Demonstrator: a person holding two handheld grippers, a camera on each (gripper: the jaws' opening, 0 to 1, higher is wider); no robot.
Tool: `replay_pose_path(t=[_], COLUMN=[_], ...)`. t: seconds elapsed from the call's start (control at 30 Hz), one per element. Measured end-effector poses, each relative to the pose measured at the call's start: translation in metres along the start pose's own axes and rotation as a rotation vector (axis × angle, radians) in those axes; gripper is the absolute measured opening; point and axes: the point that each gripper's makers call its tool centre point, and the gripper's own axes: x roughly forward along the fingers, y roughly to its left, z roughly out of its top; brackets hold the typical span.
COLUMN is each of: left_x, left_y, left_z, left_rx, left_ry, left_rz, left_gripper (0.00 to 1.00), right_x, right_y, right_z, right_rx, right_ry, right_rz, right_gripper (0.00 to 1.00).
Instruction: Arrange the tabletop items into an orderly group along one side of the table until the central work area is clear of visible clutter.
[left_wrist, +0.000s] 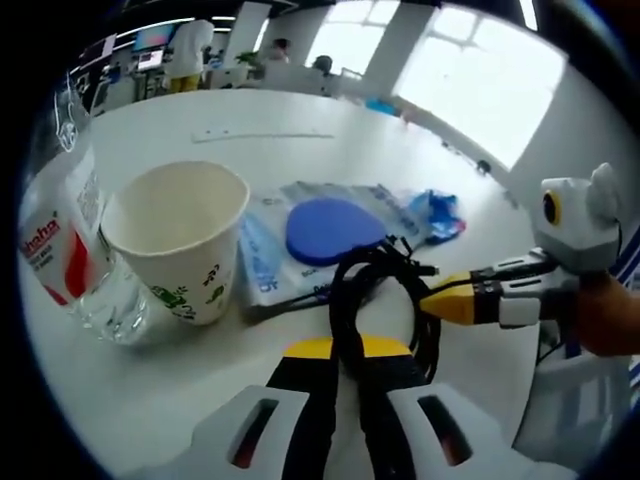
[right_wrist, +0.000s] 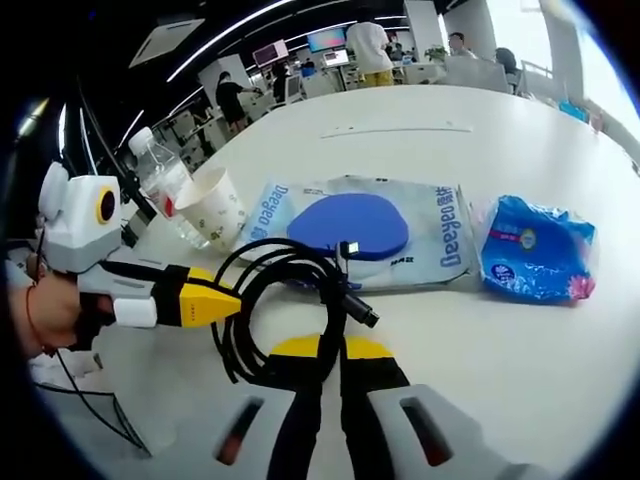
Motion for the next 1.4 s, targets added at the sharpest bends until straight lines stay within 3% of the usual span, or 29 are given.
replay_pose_path(t=[0.5,0.87,1.4], left_x=[-0.008,-0.017,-0.017], left_y=[-0.005,-0.019,-0.064], left_z=[0.009,0.017,0.031], left_rx=[-0.032,-0.023,0.01], left_ry=[-0.024,-0.037,-0.055], left_rz=[-0.006,-0.022,-0.067], left_gripper=[0.0,0.0,0.0], right_x=[-0.012,-0.028,-0.071], right_y=[0.0,-0.001,-0.024], right_z=[0.002,0.009,0.012], right_rx=[0.022,0.029,0.06], right_ry=[-0.019,-0.051,-0.096], right_rz=[0.014,0.023,0.017], right_gripper=[0.0,0.0,0.0])
